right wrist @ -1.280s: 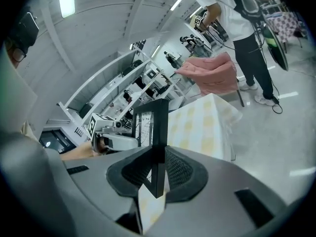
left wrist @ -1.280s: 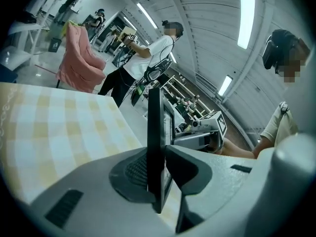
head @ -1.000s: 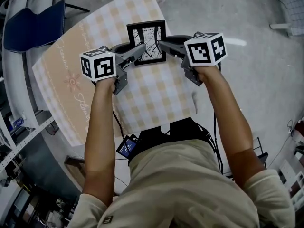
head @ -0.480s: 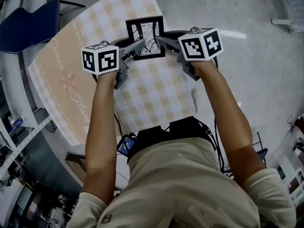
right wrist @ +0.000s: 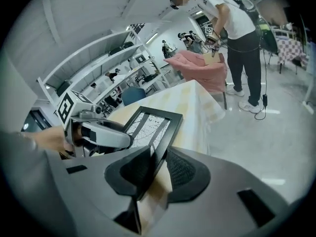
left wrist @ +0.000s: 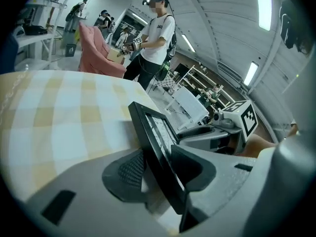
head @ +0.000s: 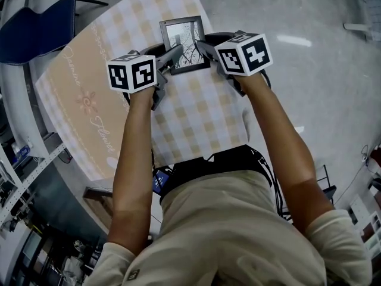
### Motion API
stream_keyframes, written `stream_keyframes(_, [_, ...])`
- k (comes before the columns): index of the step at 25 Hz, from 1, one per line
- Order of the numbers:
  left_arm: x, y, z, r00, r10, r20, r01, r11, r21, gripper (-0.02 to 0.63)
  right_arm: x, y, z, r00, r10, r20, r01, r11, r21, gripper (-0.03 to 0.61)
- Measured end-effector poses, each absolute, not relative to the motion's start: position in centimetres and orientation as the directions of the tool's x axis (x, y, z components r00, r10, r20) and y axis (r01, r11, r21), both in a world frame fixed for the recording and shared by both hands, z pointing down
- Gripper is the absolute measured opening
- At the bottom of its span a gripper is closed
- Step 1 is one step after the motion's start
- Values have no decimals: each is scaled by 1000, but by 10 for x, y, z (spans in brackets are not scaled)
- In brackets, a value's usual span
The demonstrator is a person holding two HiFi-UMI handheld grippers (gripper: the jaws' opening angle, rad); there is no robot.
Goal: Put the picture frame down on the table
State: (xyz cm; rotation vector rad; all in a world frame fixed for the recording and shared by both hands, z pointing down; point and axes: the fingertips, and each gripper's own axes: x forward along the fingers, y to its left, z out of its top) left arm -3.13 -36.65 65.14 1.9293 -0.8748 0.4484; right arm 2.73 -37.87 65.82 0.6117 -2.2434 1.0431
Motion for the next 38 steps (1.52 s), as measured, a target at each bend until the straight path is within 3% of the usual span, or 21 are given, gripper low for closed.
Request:
stream_keyframes(7, [-37,-366,655,590,-449,671,-807,-324,493,179,26,-377,660,-677,-172,716,-634,630,-448,107])
stream_keyframes(13, [-53,-369,651,468,-514,719,-877,-374,303,202,23,-378,661,-627,-192,755,-656,652,-379,110])
stream_keyframes(18, [-53,-368,626,506,-541,672,-858,-395,328,199,25,-382,653,-625,-234,745,-684,624,-378,101])
stream_keyframes(26, [-58,-347,544,575,-609,547,-818,-447,361,157,22,-376,582,-667,-319,674,-677,636,-369,77])
stream_keyframes(31, [-71,-328,462,616,-677,403,-787,-514,341,29,9,-357,499,-742,-371,559,-620,696,-362,39])
stream_keyframes(38, [-86,-251,351,707,-676,210,-697,-615,368,6,-8,-277,372,-843,-357,402,-497,801,-333,5])
